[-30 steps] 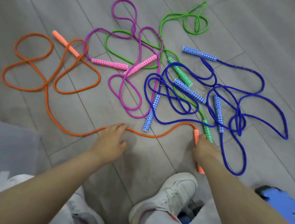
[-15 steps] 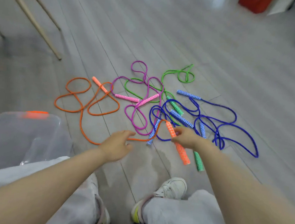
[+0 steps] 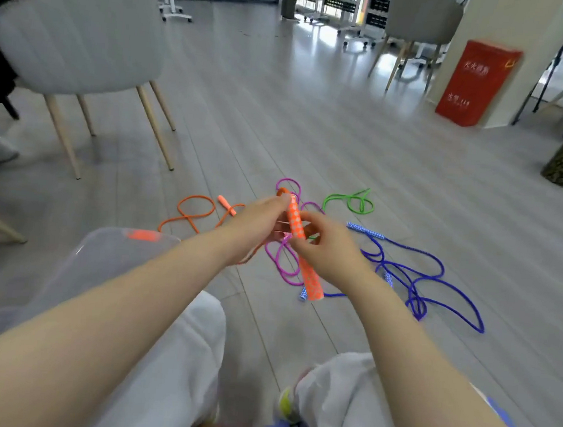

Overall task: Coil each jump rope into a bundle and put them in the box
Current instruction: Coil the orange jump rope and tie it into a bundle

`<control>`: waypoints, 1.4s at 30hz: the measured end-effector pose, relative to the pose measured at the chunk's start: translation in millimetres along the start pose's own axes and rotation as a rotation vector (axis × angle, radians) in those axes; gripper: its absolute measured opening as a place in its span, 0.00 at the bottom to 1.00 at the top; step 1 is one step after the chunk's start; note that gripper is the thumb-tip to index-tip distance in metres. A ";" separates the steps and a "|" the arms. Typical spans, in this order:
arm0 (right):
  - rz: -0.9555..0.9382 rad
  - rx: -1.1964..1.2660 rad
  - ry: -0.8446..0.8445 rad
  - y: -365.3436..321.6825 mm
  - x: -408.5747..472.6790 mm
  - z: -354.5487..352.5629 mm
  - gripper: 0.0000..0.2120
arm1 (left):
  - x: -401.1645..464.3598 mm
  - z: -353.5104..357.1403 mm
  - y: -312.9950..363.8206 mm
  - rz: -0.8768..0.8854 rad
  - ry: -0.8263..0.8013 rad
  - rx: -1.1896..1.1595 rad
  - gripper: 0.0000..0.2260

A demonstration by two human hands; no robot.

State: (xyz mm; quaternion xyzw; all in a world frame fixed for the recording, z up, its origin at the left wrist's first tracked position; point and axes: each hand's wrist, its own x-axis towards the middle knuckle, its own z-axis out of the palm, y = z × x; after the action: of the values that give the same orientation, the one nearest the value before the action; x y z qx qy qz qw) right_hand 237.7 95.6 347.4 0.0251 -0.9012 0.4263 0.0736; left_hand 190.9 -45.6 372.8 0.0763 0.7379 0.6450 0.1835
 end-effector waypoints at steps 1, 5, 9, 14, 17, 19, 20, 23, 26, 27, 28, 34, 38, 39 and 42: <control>-0.028 -0.029 0.017 -6.1 -6.1 5.2 0.16 | -4.4 -2.6 -0.2 0.002 0.007 -0.022 0.11; -0.088 -0.170 -0.014 -15.4 -17.5 28.7 0.17 | -9.5 -17.5 -17.7 -0.028 0.088 -0.097 0.12; 0.031 -0.125 -0.016 -5.0 -5.2 39.5 0.13 | 3.2 -32.5 -32.4 0.004 0.097 0.007 0.11; 0.048 -0.120 -0.071 16.4 15.0 33.9 0.25 | 9.3 -39.9 -24.2 0.044 -0.109 0.118 0.12; -0.024 0.005 -0.137 19.5 19.3 34.9 0.23 | 8.1 -36.7 -15.1 0.012 -0.297 0.169 0.09; -0.006 0.115 -0.182 22.2 21.0 34.6 0.16 | 7.1 -35.8 -10.1 0.034 -0.392 0.156 0.09; 0.013 0.140 -0.206 23.7 21.9 33.7 0.13 | 6.9 -36.5 -8.2 0.054 -0.433 0.142 0.10; 0.096 0.093 -0.307 31.2 23.4 29.3 0.03 | 5.8 -45.2 0.3 0.105 -0.507 0.053 0.12; 0.213 0.011 -0.363 40.3 23.7 20.3 0.02 | 9.4 -60.6 6.9 0.133 -0.443 -0.139 0.12; 0.233 -0.010 -0.368 42.2 23.6 15.9 0.03 | 10.6 -66.2 8.9 0.142 -0.393 -0.212 0.12; 0.242 -0.026 -0.359 43.9 24.3 11.1 0.04 | 11.8 -72.1 11.2 0.145 -0.329 -0.292 0.11; 0.286 -0.062 -0.146 43.4 31.3 -18.5 0.01 | 20.3 -104.1 11.7 0.115 0.106 -0.743 0.13; 0.345 0.190 0.180 35.6 35.0 -28.5 0.03 | 24.0 -96.5 -2.9 0.032 0.235 -0.458 0.14; 0.358 0.335 0.209 29.4 33.8 -29.0 0.03 | 23.4 -91.1 -5.9 0.018 0.221 -0.366 0.13; 0.314 0.571 0.160 11.3 27.9 -22.7 0.04 | 17.9 -72.8 -9.0 -0.028 0.096 -0.162 0.12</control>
State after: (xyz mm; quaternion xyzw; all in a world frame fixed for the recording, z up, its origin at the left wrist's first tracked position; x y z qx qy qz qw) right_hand 211.5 120.8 357.2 -0.1282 -0.7295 0.6684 0.0676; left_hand 148.6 -108.0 368.2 0.0195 0.6922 0.7029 0.1625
